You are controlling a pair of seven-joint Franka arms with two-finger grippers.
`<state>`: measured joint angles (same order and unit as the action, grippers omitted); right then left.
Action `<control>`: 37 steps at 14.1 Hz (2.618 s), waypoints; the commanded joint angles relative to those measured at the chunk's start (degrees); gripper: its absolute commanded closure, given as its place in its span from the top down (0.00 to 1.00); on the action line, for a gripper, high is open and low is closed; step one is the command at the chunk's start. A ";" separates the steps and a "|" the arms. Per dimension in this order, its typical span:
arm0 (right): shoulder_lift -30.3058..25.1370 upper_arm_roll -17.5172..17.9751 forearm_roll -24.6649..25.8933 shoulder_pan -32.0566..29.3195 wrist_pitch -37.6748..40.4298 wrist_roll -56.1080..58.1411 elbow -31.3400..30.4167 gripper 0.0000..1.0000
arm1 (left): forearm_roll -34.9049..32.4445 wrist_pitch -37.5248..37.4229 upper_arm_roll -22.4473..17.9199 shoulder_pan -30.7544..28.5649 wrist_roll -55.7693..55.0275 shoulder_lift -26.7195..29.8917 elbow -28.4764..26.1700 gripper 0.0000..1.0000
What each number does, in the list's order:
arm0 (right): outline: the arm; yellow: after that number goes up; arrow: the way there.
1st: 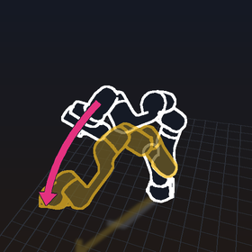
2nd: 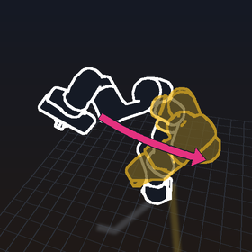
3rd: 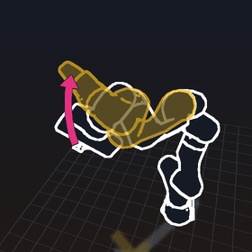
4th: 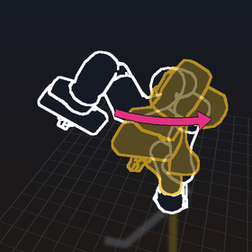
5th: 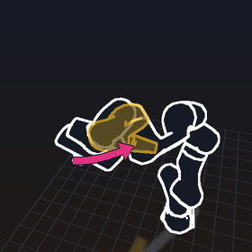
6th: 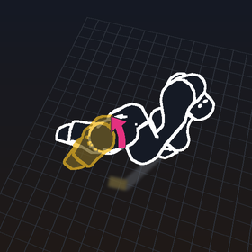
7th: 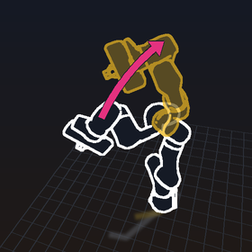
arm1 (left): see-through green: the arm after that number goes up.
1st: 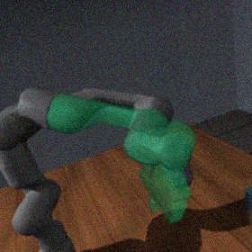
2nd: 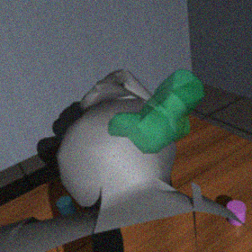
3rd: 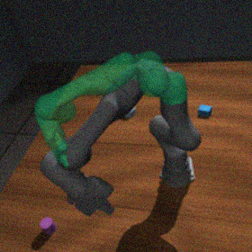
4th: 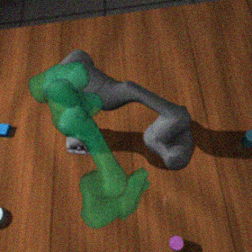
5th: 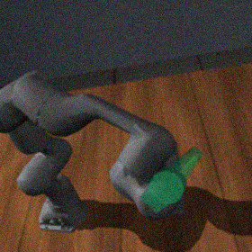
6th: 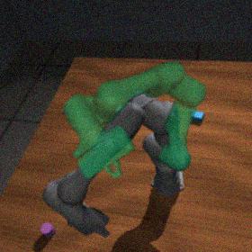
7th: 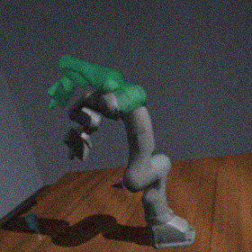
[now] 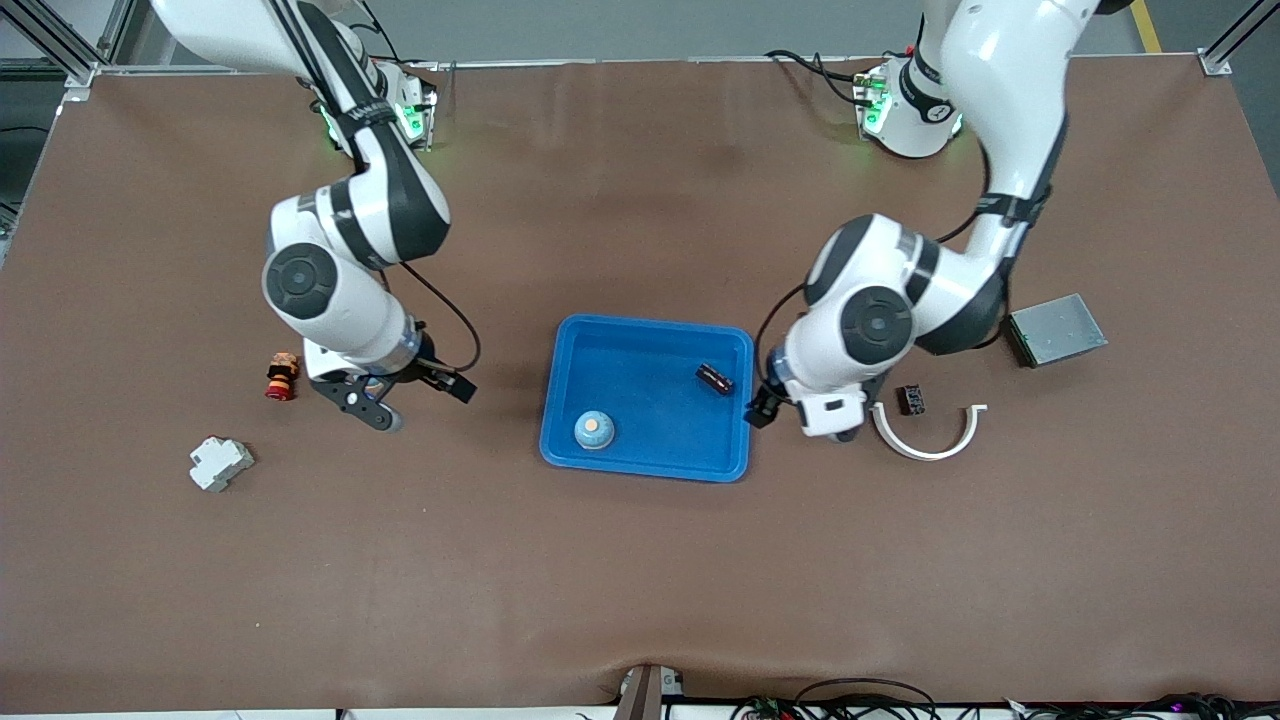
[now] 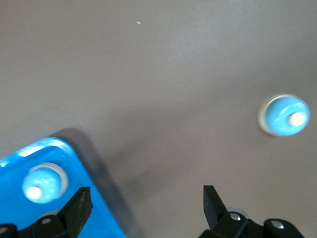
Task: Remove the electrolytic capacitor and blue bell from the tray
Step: 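Grasp the second capacitor and second bell in the tray with both grippers, then lift the capacitor and the bell out of the tray with both grippers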
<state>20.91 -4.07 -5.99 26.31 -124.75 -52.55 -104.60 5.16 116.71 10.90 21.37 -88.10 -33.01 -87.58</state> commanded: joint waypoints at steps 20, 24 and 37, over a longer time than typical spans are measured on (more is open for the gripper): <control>32.96 -0.94 5.55 13.59 -0.40 -29.27 34.90 1.00 | -7.62 12.66 -1.06 7.46 -7.00 -13.92 2.15 1.00; 32.96 -0.94 6.26 13.76 -0.76 -29.36 34.81 1.00 | -7.62 12.66 -1.06 7.28 -7.69 -14.01 2.15 0.73; 33.32 -0.85 8.80 14.73 -3.38 -32.16 33.94 0.00 | -7.80 12.31 -1.06 6.41 -6.38 -11.55 2.33 0.03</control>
<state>53.15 -4.45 1.64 39.74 -126.69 -81.29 -71.53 -1.11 129.47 10.03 27.98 -94.46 -46.24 -85.29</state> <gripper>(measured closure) 0.383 0.652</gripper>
